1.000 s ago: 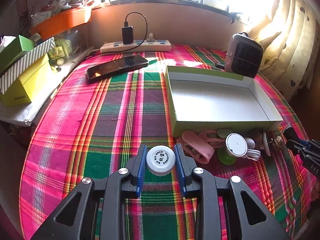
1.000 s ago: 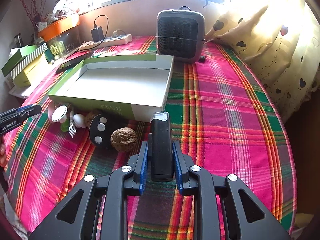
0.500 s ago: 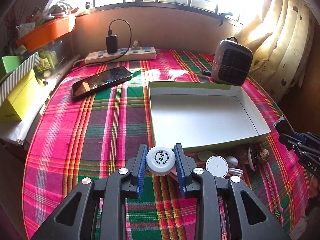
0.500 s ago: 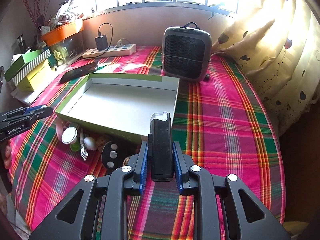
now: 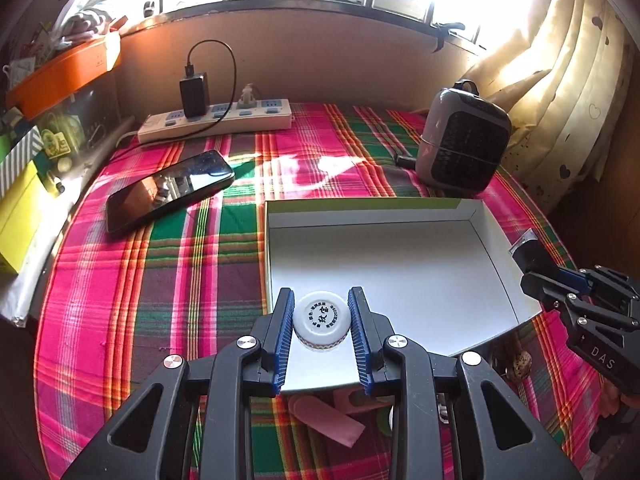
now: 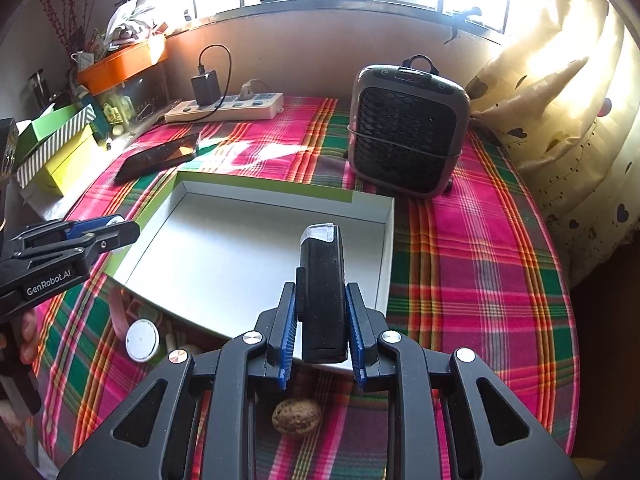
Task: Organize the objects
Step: 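Carry the flashlight and white container into the green box with both grippers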
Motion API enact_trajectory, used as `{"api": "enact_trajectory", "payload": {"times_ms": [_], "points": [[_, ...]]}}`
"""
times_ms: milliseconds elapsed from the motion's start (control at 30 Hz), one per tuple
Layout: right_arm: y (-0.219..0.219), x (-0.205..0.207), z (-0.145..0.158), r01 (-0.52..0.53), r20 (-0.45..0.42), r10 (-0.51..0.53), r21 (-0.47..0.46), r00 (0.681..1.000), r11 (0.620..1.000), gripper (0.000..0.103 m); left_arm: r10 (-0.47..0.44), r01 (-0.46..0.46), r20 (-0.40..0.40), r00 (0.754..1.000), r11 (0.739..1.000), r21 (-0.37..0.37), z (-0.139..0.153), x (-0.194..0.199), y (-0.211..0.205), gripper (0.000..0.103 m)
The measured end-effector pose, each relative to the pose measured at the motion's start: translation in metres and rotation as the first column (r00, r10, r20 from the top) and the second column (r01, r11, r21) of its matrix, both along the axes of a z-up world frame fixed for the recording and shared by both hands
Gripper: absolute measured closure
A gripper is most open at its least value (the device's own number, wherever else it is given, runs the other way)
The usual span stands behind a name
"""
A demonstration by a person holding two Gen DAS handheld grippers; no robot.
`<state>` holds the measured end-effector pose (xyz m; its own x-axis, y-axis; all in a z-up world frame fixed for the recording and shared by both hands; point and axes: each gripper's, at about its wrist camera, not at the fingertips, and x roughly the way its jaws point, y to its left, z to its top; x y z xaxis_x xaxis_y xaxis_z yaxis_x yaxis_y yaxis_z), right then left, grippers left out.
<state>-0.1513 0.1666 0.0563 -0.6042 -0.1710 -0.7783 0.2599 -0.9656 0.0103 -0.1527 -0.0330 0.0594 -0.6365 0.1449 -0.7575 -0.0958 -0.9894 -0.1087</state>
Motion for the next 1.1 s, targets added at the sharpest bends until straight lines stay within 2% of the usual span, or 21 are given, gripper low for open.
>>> {"api": "enact_trajectory", "payload": {"times_ms": [333,533,867,1100], "points": [[-0.001,-0.039,-0.015,0.051,0.049,-0.051,-0.011,0.997,0.999,0.079,-0.007,0.007,0.010,1.000,1.000,-0.021,-0.009,-0.044,0.009,0.078],[-0.002,-0.054,-0.024,0.067,0.071,-0.067,0.002,0.995,0.998,0.079,-0.019,0.021,0.048,0.999,0.999,-0.035,-0.022,-0.065,0.015,0.078],[-0.006,-0.065,-0.036,0.067,0.077,-0.070,0.037,0.995,0.997,0.079,-0.035,0.041,0.091,0.995,0.997,-0.061,-0.039,-0.080,0.022,0.078],[-0.007,-0.067,-0.038,0.071,0.070,-0.075,0.053,0.995,0.996,0.079,-0.033,0.039,0.087,0.996,0.997,-0.074,-0.041,-0.082,0.023,0.078]]}}
